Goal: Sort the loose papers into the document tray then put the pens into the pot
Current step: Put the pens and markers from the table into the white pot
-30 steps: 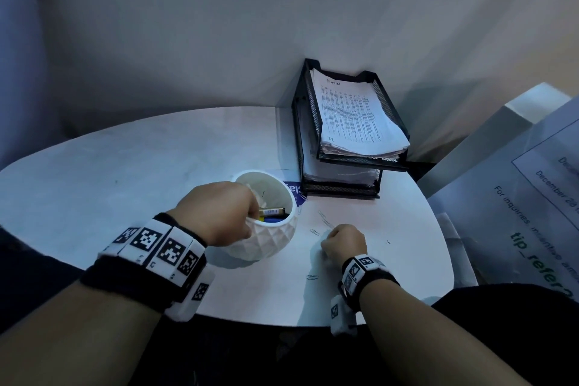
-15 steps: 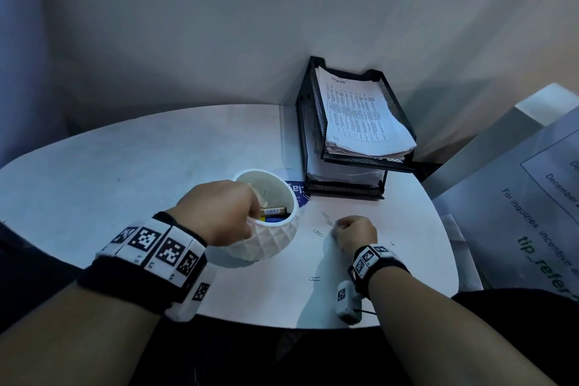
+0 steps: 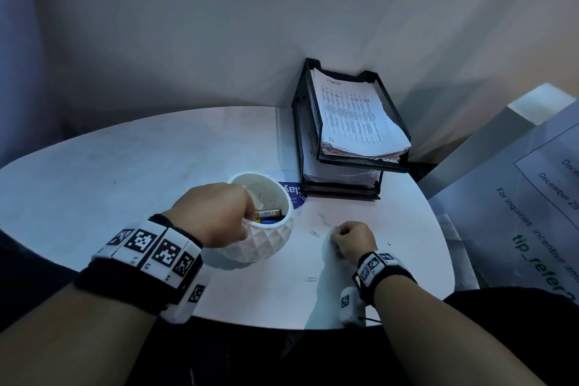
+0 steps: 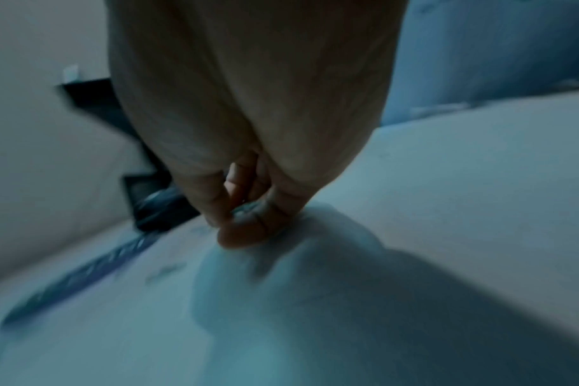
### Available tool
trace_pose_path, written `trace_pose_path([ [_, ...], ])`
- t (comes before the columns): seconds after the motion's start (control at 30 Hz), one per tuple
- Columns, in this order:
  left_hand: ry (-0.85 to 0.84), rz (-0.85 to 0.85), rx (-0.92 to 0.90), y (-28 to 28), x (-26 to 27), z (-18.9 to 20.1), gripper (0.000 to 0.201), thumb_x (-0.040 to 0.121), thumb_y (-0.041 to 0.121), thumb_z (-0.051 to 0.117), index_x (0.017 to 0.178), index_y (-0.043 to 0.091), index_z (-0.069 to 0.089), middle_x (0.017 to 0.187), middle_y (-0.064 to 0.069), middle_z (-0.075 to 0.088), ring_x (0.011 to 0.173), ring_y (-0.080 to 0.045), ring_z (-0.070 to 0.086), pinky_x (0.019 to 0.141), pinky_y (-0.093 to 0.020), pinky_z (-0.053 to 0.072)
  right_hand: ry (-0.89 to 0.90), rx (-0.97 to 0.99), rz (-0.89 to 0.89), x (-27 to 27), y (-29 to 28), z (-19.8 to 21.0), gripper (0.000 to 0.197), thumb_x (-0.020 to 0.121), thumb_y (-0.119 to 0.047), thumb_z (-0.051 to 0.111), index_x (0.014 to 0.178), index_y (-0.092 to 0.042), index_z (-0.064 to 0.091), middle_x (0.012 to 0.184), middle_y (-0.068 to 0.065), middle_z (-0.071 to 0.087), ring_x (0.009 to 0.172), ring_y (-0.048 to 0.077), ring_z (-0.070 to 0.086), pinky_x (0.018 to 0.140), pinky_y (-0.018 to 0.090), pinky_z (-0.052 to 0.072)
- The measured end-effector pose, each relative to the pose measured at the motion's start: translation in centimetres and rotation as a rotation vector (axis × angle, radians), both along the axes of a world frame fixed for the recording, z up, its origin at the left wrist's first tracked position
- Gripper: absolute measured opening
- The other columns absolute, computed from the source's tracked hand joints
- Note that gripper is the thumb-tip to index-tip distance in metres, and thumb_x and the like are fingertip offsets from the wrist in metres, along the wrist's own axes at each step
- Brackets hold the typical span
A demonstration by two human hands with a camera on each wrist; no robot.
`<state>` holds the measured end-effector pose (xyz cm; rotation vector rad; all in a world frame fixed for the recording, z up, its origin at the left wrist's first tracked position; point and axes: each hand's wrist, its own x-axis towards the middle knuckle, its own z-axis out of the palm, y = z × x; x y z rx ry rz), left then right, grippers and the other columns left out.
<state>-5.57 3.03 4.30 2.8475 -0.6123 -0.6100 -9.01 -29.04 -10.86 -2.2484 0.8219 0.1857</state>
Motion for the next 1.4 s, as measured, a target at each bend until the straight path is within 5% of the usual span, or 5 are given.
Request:
trace_pose_path([
  [0.13,-0.002,-0.002,0.003,0.1,-0.1,0.0,0.028,0.082,0.035,0.071,0.108,0.043,0.073,0.109,0.007,0.069,0.101,-0.021,0.065,0.080,-0.030,0.052,-0.191,0.626,-0.438,-0.4,-0.1,0.7,0.009,0.092,0.005,0.060,0.088,0.001,0.067,0.067,0.014,0.058,0.053,0.023,0.052,0.042,0.026,0.048],
  [0.27,0.011,-0.001,0.008,0.2,-0.2,0.1,0.028,0.082,0.033,0.070,0.109,0.042,0.073,0.108,0.008,0.069,0.100,-0.021,0.064,0.078,-0.030,0.051,-0.301,0.932,-0.669,0.7,-0.2,1.4,0.020,0.095,0.001,0.040,0.091,0.002,0.060,0.069,0.010,0.047,0.059,0.022,0.045,0.050,0.029,0.040],
  [0.73,0.015,0.006,-0.001,0.3,0.2,0.1,0.030,0.083,0.032,0.070,0.112,0.041,0.073,0.111,0.006,0.069,0.102,-0.021,0.065,0.081,-0.030,0.053,0.005,-0.093,-0.038,2.3,1.4,-0.5,0.012,0.087,-0.017,0.071,0.088,-0.023,0.081,0.083,-0.002,0.074,0.084,0.020,0.069,0.076,0.023,0.052],
  [0.93,0.010,0.002,0.008,0.1,0.1,0.1,0.029,0.083,0.033,0.070,0.111,0.041,0.073,0.110,0.006,0.070,0.101,-0.021,0.065,0.081,-0.031,0.054,0.179,-0.171,0.078,2.7,2.3,0.7,0.023,0.088,-0.018,0.063,0.080,-0.001,0.075,0.080,0.016,0.075,0.075,0.030,0.070,0.065,0.029,0.053],
  [1.4,-0.011,-0.032,0.023,0.2,-0.7,0.3,0.028,0.082,0.030,0.068,0.108,0.039,0.074,0.108,0.006,0.071,0.099,-0.021,0.066,0.082,-0.032,0.056,0.115,0.105,0.137,-0.5,4.4,1.8,0.022,0.077,-0.011,0.065,0.060,-0.015,0.052,0.058,0.005,0.049,0.054,0.020,0.044,0.051,0.023,0.034],
])
